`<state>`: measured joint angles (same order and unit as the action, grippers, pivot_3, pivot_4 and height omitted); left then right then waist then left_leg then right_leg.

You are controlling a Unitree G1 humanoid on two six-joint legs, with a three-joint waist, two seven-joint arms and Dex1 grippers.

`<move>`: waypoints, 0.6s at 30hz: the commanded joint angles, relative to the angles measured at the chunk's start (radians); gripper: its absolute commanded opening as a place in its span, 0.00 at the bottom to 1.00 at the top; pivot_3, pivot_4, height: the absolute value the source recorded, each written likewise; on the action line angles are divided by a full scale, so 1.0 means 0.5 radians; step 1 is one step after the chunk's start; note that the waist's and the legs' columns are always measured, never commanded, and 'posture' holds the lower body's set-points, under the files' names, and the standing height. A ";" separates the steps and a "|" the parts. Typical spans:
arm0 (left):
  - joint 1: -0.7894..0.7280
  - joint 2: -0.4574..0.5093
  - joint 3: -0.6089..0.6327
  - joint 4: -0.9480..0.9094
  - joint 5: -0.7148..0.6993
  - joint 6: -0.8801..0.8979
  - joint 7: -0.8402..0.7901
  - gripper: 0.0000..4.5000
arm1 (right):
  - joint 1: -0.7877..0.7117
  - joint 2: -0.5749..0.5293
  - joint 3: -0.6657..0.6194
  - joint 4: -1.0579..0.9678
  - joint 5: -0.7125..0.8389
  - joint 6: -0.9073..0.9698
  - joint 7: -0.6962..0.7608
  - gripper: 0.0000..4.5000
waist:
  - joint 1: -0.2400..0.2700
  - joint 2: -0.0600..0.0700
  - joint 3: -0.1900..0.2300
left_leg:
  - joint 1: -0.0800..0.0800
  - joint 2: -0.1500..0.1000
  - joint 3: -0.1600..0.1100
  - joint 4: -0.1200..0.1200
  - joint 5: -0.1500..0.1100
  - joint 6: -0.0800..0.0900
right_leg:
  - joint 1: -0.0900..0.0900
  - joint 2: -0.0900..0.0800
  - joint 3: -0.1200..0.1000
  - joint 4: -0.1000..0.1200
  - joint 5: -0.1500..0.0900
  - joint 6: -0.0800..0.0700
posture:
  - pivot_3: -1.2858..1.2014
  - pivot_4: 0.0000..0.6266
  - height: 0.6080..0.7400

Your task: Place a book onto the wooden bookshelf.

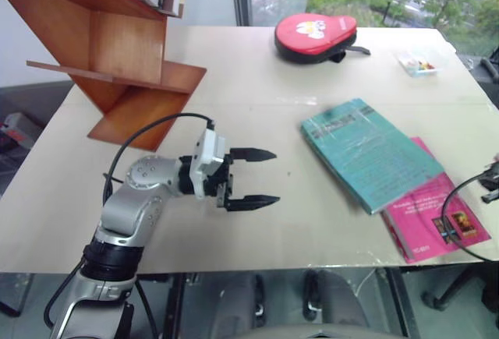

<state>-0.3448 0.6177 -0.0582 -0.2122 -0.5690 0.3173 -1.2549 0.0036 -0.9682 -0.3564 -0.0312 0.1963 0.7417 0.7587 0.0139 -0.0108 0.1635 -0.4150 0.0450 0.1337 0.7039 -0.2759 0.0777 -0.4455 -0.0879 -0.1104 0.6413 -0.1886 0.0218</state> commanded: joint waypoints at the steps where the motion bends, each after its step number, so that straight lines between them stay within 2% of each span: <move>1: 0.039 0.031 0.051 -0.083 -0.009 -0.010 0.034 1.00 | -0.047 0.018 0.031 -0.106 0.145 0.043 0.136 0.02 | -0.003 0.000 0.000 | 0.000 0.000 0.000 0.000 0.000 0.000 | 0.000 0.000 0.000 0.000 0.000 0.000 | 0.52 0.24 1.00; 18: 0.202 0.122 0.119 -0.112 0.004 -0.010 0.134 1.00 | -0.470 0.396 0.461 -0.255 0.202 0.076 -0.030 0.02 | -0.004 0.001 0.000 | 0.000 0.002 0.000 0.000 0.000 0.000 | 0.000 0.000 -0.001 0.001 0.000 0.000 | 0.52 0.24 1.00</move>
<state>-0.2454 0.6709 -0.0149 -0.2398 -0.5624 0.3217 -1.1928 -0.2146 -0.7708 -0.1238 -0.1242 0.2883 0.7878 0.7486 0.0120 -0.0104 0.1636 -0.4149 0.0462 0.1337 0.7040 -0.2759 0.0776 -0.4457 -0.0879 -0.1110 0.6416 -0.1886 0.0217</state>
